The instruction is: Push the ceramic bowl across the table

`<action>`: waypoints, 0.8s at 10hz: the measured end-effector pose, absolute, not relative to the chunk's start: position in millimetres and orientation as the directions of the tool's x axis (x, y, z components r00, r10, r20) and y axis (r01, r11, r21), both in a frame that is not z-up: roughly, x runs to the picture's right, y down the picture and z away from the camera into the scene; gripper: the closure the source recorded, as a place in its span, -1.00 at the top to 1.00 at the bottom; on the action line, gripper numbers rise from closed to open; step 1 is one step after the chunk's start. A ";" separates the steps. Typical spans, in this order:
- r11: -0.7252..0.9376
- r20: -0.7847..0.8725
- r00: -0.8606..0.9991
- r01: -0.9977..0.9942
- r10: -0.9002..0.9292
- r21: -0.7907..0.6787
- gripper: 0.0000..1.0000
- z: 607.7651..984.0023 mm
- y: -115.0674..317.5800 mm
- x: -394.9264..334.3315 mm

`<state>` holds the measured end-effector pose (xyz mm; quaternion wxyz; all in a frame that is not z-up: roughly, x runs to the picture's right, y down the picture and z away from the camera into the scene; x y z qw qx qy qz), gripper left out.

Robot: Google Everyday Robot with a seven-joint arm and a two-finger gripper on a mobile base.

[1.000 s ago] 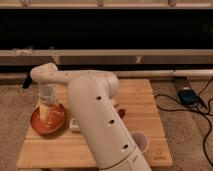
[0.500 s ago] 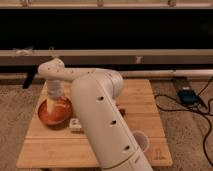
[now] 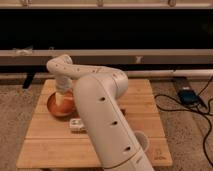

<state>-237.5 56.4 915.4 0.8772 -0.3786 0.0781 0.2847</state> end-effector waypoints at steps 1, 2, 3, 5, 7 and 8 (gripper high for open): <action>0.545 -0.372 0.811 -0.581 0.452 -0.605 0.60 921.9 48.6 -224.7; 0.541 -0.385 0.801 -0.595 0.458 -0.594 0.60 926.1 42.6 -215.6; 0.539 -0.400 0.793 -0.607 0.460 -0.584 0.60 930.3 35.5 -204.6; 0.537 -0.416 0.783 -0.621 0.463 -0.571 0.60 931.2 22.6 -188.0; 0.544 -0.376 0.801 -0.595 0.467 -0.592 0.60 909.5 5.8 -182.1; 0.548 -0.344 0.814 -0.573 0.468 -0.610 0.60 901.3 2.5 -186.8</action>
